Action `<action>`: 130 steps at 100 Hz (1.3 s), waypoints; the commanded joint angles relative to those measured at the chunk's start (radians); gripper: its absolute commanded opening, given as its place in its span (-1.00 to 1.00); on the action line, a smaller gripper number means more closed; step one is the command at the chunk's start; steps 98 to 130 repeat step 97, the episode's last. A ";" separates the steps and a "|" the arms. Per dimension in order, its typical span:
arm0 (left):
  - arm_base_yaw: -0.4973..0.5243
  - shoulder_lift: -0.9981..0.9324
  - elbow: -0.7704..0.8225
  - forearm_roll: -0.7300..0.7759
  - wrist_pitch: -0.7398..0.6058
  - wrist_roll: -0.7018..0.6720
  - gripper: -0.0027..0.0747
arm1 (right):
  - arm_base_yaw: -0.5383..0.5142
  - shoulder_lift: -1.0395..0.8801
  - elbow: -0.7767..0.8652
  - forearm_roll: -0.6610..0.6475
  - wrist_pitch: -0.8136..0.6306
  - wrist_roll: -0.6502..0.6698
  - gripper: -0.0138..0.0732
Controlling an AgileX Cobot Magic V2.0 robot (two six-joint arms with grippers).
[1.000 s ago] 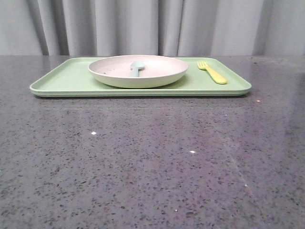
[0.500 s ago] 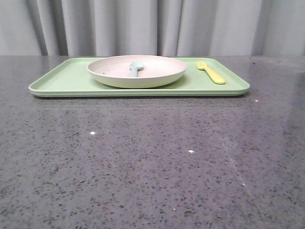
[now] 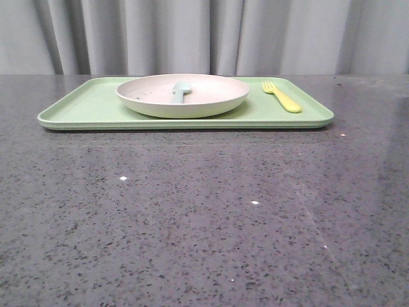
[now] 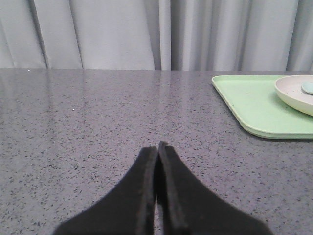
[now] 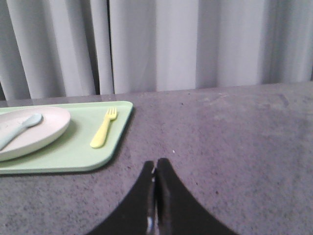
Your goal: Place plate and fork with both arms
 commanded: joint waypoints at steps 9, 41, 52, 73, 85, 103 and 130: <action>0.001 -0.032 0.013 -0.003 -0.073 -0.003 -0.98 | -0.023 -0.055 0.062 0.012 -0.092 -0.010 -0.77; 0.001 -0.032 0.013 -0.003 -0.073 -0.003 -0.98 | -0.023 -0.180 0.084 0.012 -0.018 -0.010 -0.77; 0.001 -0.031 0.013 -0.003 -0.073 -0.003 -0.98 | -0.023 -0.178 0.084 0.012 -0.018 -0.010 -0.77; 0.001 -0.031 0.013 -0.003 -0.073 -0.003 -0.98 | -0.023 -0.178 0.084 0.012 -0.017 -0.010 -0.77; 0.001 -0.031 0.013 -0.003 -0.073 -0.003 -0.98 | -0.023 -0.178 0.084 0.012 -0.017 -0.010 -0.77; 0.001 -0.031 0.013 -0.003 -0.073 -0.003 -0.98 | -0.023 -0.178 0.084 0.012 -0.017 -0.010 -0.77; 0.001 -0.031 0.013 -0.003 -0.073 -0.003 -0.98 | -0.023 -0.178 0.084 0.012 -0.017 -0.010 -0.77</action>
